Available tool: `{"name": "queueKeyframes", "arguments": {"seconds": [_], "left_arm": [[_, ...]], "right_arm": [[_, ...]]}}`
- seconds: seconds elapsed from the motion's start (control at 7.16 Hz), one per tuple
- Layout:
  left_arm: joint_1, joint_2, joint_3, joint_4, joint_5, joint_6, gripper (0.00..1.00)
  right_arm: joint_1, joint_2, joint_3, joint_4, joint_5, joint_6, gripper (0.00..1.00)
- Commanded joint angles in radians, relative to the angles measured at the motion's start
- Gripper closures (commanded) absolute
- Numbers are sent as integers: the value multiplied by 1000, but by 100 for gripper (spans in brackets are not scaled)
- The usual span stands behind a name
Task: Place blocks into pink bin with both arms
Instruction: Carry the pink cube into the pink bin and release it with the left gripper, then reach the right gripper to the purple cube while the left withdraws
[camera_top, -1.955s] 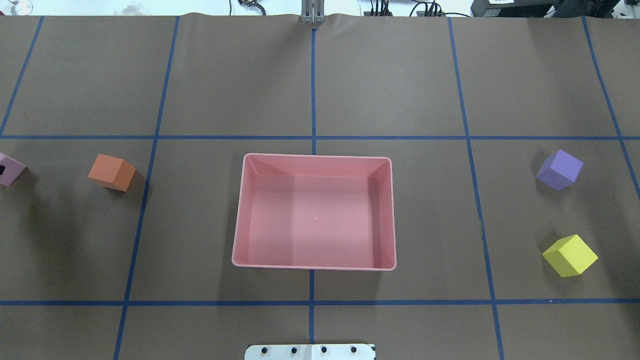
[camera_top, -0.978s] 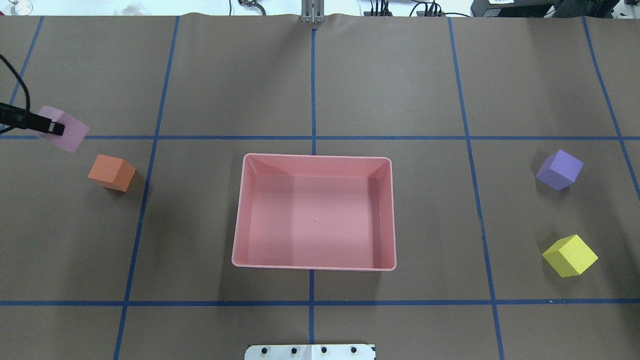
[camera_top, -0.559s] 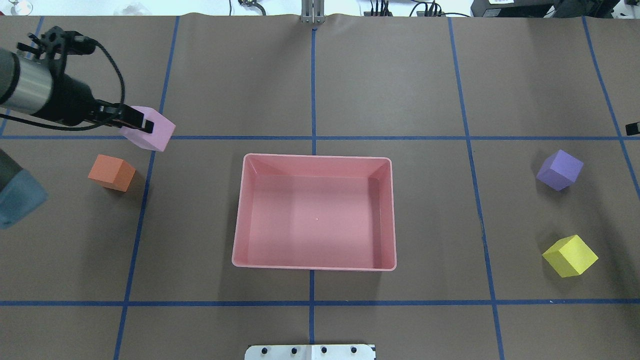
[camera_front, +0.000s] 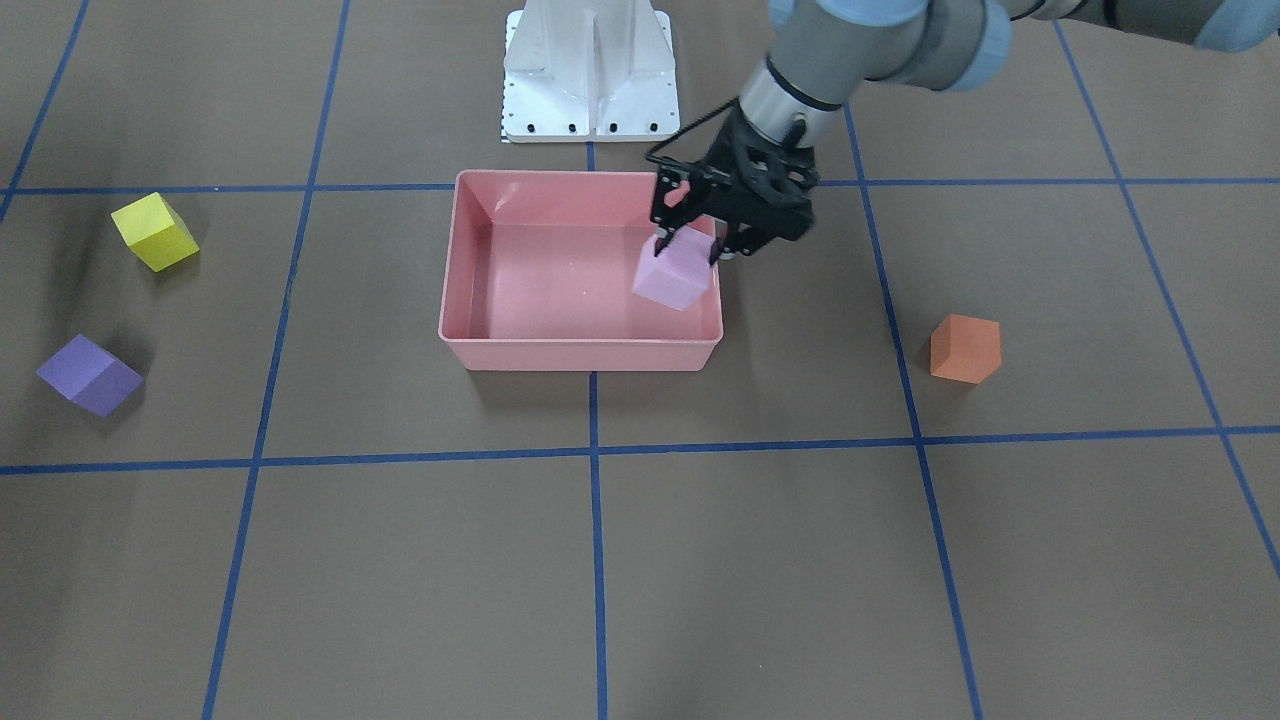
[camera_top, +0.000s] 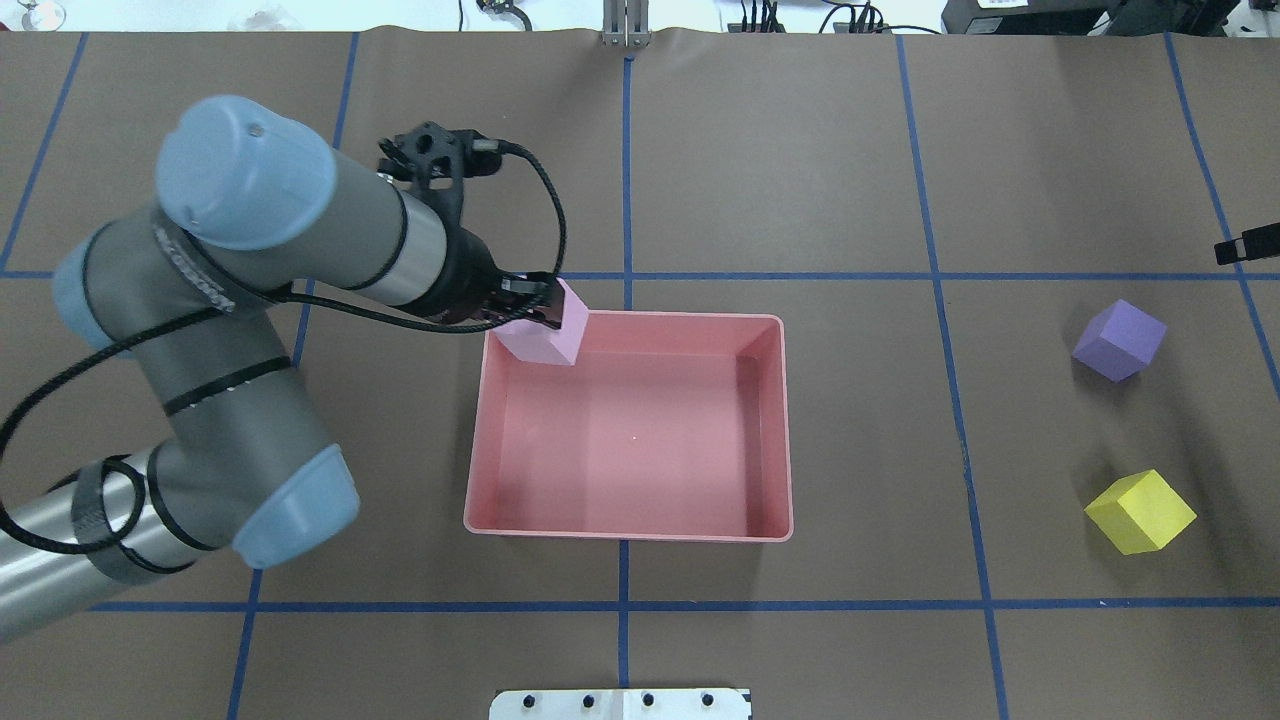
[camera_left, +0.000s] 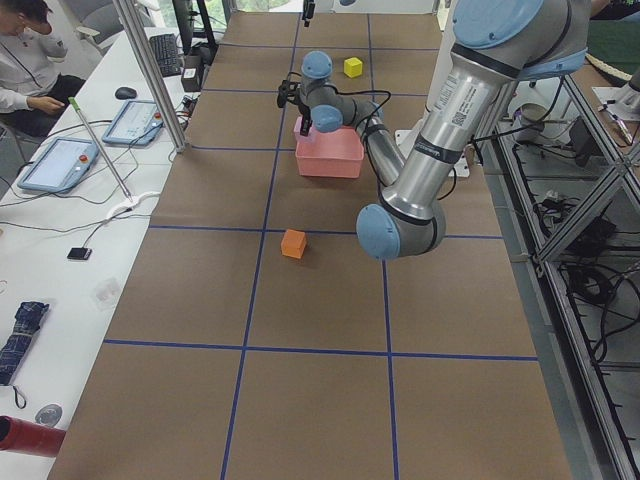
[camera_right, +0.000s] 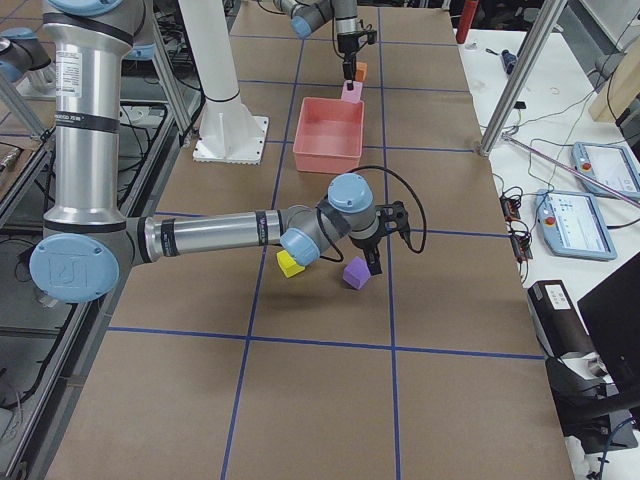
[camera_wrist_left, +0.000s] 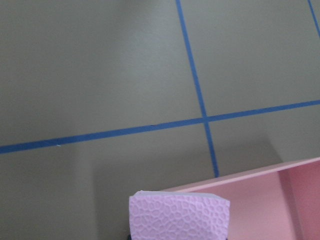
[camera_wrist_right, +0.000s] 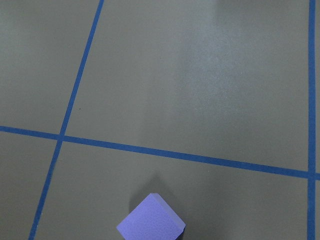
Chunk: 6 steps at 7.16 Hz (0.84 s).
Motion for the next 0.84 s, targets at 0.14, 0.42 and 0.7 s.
{"name": "queueKeyframes", "arguments": {"seconds": [0.14, 0.42, 0.7], "left_arm": [[107, -41, -4, 48, 156, -36, 0], [107, -38, -5, 48, 158, -34, 0], [107, -36, -5, 48, 159, -32, 0]], "right_arm": [[-38, 7, -21, 158, -5, -103, 1], [-136, -6, -113, 302, -52, -351, 1], [-204, -13, -159, 302, -135, -458, 1]]}}
